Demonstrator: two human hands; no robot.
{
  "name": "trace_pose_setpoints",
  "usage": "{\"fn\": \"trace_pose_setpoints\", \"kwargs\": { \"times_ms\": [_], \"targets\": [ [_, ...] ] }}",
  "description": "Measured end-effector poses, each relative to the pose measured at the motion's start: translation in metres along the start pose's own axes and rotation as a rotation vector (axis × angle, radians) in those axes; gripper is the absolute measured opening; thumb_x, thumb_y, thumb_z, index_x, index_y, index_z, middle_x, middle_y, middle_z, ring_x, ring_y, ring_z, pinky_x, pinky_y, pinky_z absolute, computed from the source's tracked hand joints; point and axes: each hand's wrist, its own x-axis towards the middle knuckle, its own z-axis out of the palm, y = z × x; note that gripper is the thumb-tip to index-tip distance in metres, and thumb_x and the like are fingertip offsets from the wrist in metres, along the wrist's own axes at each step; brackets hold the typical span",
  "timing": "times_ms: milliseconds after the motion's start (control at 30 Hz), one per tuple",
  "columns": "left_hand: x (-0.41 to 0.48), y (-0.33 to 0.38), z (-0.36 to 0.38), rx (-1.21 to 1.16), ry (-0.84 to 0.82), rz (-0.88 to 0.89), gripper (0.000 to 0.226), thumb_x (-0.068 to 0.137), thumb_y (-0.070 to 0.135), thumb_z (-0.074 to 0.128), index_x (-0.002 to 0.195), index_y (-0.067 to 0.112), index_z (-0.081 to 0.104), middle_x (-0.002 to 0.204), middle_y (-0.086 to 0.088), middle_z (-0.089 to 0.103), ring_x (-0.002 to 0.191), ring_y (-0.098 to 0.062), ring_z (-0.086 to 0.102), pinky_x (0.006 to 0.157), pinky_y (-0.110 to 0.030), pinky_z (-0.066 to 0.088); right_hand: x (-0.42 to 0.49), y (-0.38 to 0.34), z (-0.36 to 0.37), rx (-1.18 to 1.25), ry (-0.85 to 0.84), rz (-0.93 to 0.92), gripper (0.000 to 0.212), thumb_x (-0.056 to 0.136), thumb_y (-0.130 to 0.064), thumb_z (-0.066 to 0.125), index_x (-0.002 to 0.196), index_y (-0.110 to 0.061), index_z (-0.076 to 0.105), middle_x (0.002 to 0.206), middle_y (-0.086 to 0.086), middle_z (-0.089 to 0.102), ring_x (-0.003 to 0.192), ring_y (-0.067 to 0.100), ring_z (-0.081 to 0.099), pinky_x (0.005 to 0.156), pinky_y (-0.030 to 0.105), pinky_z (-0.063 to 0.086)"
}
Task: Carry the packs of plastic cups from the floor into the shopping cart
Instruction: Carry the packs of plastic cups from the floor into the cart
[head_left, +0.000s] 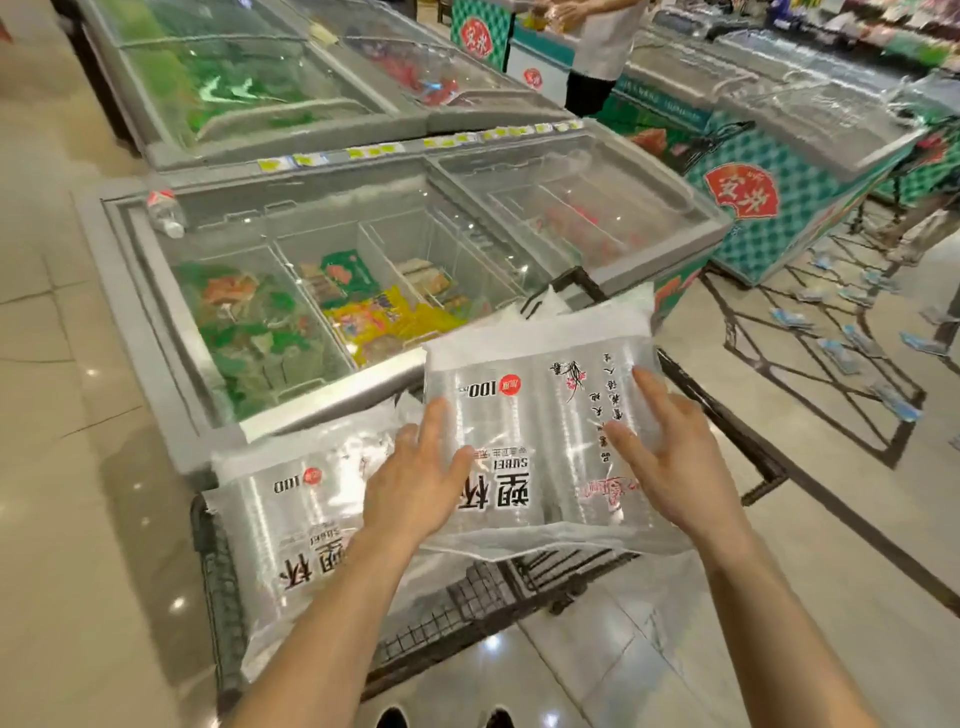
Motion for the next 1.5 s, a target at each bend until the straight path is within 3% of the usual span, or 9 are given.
{"fn": "trace_pose_setpoints", "kwargs": {
  "times_ms": [67, 167, 333, 533, 667, 933, 1100, 1300, 1500],
  "targets": [
    [0.016, -0.014, 0.014, 0.041, -0.013, -0.053, 0.069, 0.097, 0.055, 0.033, 0.154, 0.035, 0.001, 0.155, -0.009, 0.028, 0.136, -0.03, 0.038, 0.103, -0.046, 0.04, 0.025, 0.003, 0.002, -0.047, -0.019, -0.037, 0.067, 0.091, -0.053, 0.055, 0.151, -0.038, 0.028, 0.141, 0.008, 0.044, 0.112, 0.01, 0.046, 0.095, 0.027, 0.037],
    [0.033, -0.045, 0.036, 0.158, -0.075, -0.219, 0.069, 0.097, 0.055, 0.033, 0.155, 0.029, 0.008, 0.159, -0.013, 0.02, 0.143, -0.032, 0.025, 0.108, -0.047, 0.036, 0.064, 0.003, 0.004, -0.141, -0.056, -0.061, 0.065, 0.092, -0.049, 0.057, 0.149, -0.042, 0.028, 0.143, 0.011, 0.037, 0.108, 0.027, 0.056, 0.085, 0.04, 0.048],
    [0.044, -0.076, 0.065, 0.224, -0.131, -0.406, 0.067, 0.096, 0.053, 0.036, 0.154, 0.028, 0.014, 0.16, -0.011, 0.019, 0.143, -0.032, 0.023, 0.107, -0.049, 0.036, 0.125, 0.013, 0.04, -0.298, -0.167, -0.126, 0.065, 0.092, -0.052, 0.054, 0.149, -0.045, 0.023, 0.149, 0.019, 0.029, 0.111, 0.041, 0.056, 0.085, 0.047, 0.052],
    [0.051, -0.08, 0.084, 0.227, -0.077, -0.465, 0.067, 0.095, 0.052, 0.039, 0.154, 0.028, 0.017, 0.16, -0.011, 0.018, 0.145, -0.031, 0.015, 0.107, -0.05, 0.035, 0.148, 0.018, 0.114, -0.337, -0.349, -0.15, 0.067, 0.094, -0.053, 0.049, 0.151, -0.045, 0.015, 0.151, 0.016, 0.023, 0.118, 0.04, 0.049, 0.087, 0.045, 0.049],
    [0.054, -0.079, 0.089, 0.27, -0.076, -0.472, 0.068, 0.094, 0.052, 0.04, 0.153, 0.027, 0.017, 0.159, -0.011, 0.016, 0.144, -0.032, 0.014, 0.106, -0.049, 0.036, 0.148, 0.011, 0.132, -0.419, -0.341, -0.168, 0.068, 0.096, -0.053, 0.043, 0.152, -0.043, 0.006, 0.15, 0.015, 0.022, 0.129, 0.036, 0.03, 0.09, 0.044, 0.046],
    [0.051, -0.077, 0.093, 0.276, -0.078, -0.479, 0.07, 0.093, 0.052, 0.041, 0.153, 0.028, 0.016, 0.16, -0.01, 0.013, 0.145, -0.032, 0.012, 0.107, -0.049, 0.033, 0.15, 0.011, 0.122, -0.341, -0.405, -0.128, 0.07, 0.094, -0.059, 0.045, 0.151, -0.047, 0.006, 0.154, 0.014, 0.019, 0.132, 0.038, 0.034, 0.092, 0.048, 0.045],
    [0.051, -0.069, 0.076, 0.195, -0.02, -0.466, 0.07, 0.092, 0.05, 0.046, 0.153, 0.027, 0.019, 0.16, -0.008, 0.017, 0.146, -0.03, 0.013, 0.109, -0.048, 0.033, 0.145, -0.002, 0.104, -0.27, -0.337, -0.14, 0.08, 0.092, -0.064, 0.04, 0.154, -0.036, -0.002, 0.158, 0.016, 0.015, 0.139, 0.039, 0.029, 0.101, 0.05, 0.039],
    [0.045, -0.032, 0.015, 0.199, 0.155, -0.41, 0.072, 0.093, 0.051, 0.046, 0.154, 0.023, 0.02, 0.159, -0.011, 0.02, 0.146, -0.029, 0.015, 0.112, -0.046, 0.029, 0.138, -0.044, 0.084, -0.034, -0.331, -0.43, 0.076, 0.095, -0.055, 0.046, 0.155, -0.024, 0.012, 0.159, 0.01, 0.021, 0.148, 0.026, 0.014, 0.118, 0.041, 0.019],
    [-0.008, -0.003, -0.077, 0.349, 0.374, -0.416, 0.069, 0.092, 0.054, 0.047, 0.151, 0.027, 0.025, 0.157, -0.007, 0.029, 0.142, -0.027, 0.027, 0.107, -0.043, 0.034, 0.116, -0.117, 0.079, -0.041, -0.391, -0.661, 0.086, 0.082, -0.07, 0.028, 0.154, -0.025, 0.019, 0.158, 0.01, 0.027, 0.147, 0.028, 0.017, 0.118, 0.044, 0.02]
  ]
}}
